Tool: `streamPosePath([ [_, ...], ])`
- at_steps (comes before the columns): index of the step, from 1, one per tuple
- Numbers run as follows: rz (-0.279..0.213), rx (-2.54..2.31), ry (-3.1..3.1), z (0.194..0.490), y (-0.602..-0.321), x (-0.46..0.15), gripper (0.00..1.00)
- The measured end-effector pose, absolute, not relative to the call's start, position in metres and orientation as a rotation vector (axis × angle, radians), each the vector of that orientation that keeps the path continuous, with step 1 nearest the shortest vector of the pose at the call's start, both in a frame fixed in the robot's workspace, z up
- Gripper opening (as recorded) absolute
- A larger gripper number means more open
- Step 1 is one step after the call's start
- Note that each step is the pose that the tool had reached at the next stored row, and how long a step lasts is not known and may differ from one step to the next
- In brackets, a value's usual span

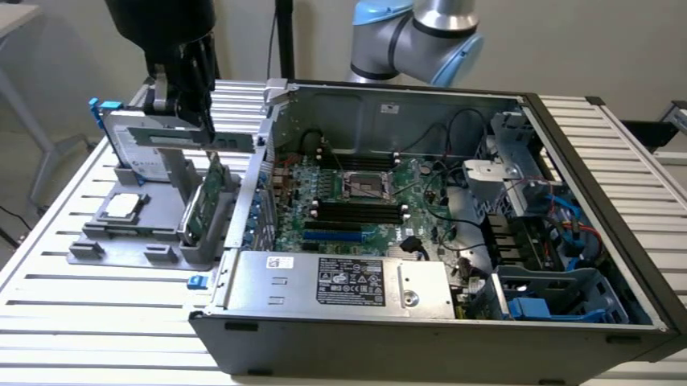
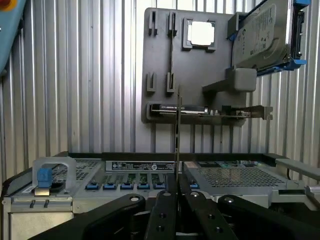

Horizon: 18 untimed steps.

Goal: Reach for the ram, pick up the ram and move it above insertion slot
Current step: 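Pick up the ram and move it above insertion slot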

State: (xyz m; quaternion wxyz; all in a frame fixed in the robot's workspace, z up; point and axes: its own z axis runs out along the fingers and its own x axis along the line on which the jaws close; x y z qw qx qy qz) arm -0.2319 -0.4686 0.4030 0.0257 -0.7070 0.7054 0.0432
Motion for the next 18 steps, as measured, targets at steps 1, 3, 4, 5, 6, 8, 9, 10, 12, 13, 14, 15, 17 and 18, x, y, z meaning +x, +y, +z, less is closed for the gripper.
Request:
streamPosePath([
  [1,0.138,-2.183,2.178,0.404,-0.468,-0.228,0.13],
  [3,0.146,-2.179,2.174,0.405,-0.468,-0.222,0.13],
  [4,0.15,-2.177,2.172,0.405,-0.468,-0.218,0.13],
  [5,0.154,-2.176,2.17,0.406,-0.468,-0.215,0.13],
  [6,0.157,-2.174,2.168,0.406,-0.468,-0.211,0.13],
  [8,0.164,-2.17,2.164,0.407,-0.468,-0.202,0.13],
  [9,0.167,-2.169,2.163,0.407,-0.468,-0.198,0.13],
  [10,0.17,-2.167,2.161,0.407,-0.468,-0.193,0.13],
  [12,0.175,-2.165,2.159,0.407,-0.467,-0.184,0.13],
  [13,0.177,-2.164,2.157,0.407,-0.467,-0.18,0.13],
  [14,0.179,-2.163,2.157,0.407,-0.467,-0.175,0.13],
  [15,0.18,-2.162,2.156,0.407,-0.467,-0.171,0.13],
  [17,0.182,-2.161,2.155,0.407,-0.466,-0.161,0.13],
  [18,0.183,-2.161,2.155,0.407,-0.466,-0.157,0.13],
])
